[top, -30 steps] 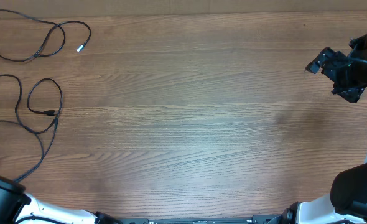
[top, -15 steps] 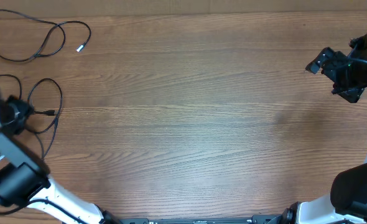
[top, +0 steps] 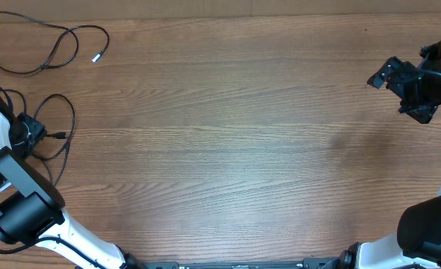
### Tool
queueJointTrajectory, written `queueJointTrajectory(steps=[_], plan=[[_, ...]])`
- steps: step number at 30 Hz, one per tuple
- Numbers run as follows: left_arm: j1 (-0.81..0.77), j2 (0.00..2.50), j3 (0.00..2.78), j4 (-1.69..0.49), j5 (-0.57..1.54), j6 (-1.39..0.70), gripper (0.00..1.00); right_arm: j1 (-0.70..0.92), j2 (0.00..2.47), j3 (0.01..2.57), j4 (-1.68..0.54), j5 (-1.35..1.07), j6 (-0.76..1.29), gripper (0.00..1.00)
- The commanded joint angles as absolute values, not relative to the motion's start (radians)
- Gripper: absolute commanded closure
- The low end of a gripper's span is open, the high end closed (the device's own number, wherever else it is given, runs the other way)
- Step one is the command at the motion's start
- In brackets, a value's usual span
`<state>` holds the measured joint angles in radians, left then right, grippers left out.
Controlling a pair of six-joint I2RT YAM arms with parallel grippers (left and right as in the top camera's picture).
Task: Untangle cables
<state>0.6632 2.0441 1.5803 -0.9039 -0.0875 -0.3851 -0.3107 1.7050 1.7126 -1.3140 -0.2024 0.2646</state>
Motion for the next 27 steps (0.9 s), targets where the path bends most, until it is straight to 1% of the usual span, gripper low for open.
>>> queueJointTrajectory(steps=[1,5,11,14,16,19,22,24,27], plan=[[0.661,2.036,1.573,-0.881,-0.104,-0.385,0.53,-0.310,1.707,1.715,-1.311,-0.204,0.261,0.00],[0.663,2.046,1.573,-0.863,-0.104,-0.385,0.49,-0.310,1.707,1.715,-1.311,-0.203,0.261,0.00],[0.688,2.086,1.573,-0.833,-0.112,-0.385,0.49,-0.310,1.707,1.715,-1.311,-0.203,0.261,0.00],[0.706,2.110,1.573,-0.789,-0.114,-0.381,0.51,-0.310,1.707,1.715,-1.311,-0.204,0.261,0.00],[0.718,2.114,1.573,-0.761,-0.111,-0.382,0.48,-0.310,1.707,1.715,-1.311,-0.203,0.261,0.00],[0.741,2.114,1.573,-0.713,-0.067,-0.381,0.46,-0.310,1.707,1.715,-1.311,-0.203,0.261,0.00],[0.764,2.114,1.573,-0.662,0.057,-0.376,0.47,-0.310,1.707,1.715,-1.311,-0.203,0.261,0.00],[0.775,2.114,1.573,-0.628,0.127,-0.380,0.45,-0.310,1.707,1.715,-1.311,-0.204,0.261,0.00],[0.786,2.114,1.573,-0.617,0.087,-0.416,0.45,-0.310,1.707,1.715,-1.311,-0.203,0.261,0.00]])
